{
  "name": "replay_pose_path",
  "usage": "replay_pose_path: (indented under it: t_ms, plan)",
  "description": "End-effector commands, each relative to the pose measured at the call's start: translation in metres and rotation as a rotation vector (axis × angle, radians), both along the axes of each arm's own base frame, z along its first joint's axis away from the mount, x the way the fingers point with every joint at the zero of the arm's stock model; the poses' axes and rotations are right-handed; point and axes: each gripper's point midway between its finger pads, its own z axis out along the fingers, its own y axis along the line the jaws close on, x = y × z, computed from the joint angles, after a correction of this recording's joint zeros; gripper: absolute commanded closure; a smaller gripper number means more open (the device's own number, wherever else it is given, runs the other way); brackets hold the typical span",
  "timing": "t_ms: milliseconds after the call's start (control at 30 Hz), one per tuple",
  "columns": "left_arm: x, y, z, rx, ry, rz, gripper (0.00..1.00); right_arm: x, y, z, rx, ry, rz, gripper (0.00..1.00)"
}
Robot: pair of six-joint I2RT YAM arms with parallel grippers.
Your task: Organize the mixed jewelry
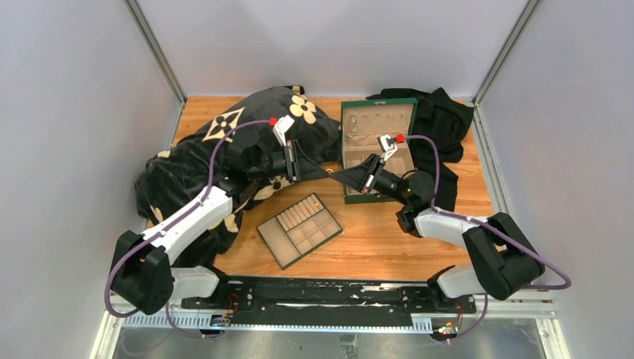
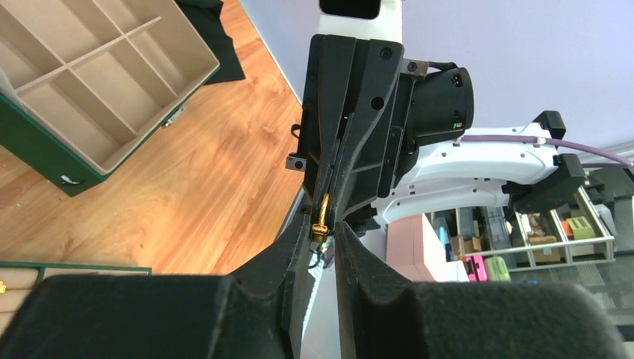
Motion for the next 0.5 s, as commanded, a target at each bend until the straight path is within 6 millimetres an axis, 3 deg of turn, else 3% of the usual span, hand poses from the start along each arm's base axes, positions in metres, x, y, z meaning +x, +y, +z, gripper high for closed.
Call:
replay_pose_path:
  t_ms: [0, 100, 267, 467]
  plan:
    - [-0.0001, -0.0031, 0.0113, -0.016, -0.038, -0.018, 0.8, -0.0046, 0.0048, 0.0206, 0.039, -0.076, 0.023, 1.0]
    - [0.0008, -0.0033, 0.0113, -0.016, -0.036, -0.015, 0.81, -0.0048, 0.0052, 0.0201, 0.039, -0.076, 0.025, 1.0]
    - [0.0026, -0.0032, 0.0126, -0.018, -0.038, -0.004, 0.68, -0.0041, 0.0051, 0.0193, 0.04, -0.072, 0.023, 1.0]
    - [0.0046, -0.0014, 0.0137, -0.02, -0.038, 0.008, 0.69, -0.0036, 0.0048, 0.0178, 0.042, -0.066, 0.02, 1.0]
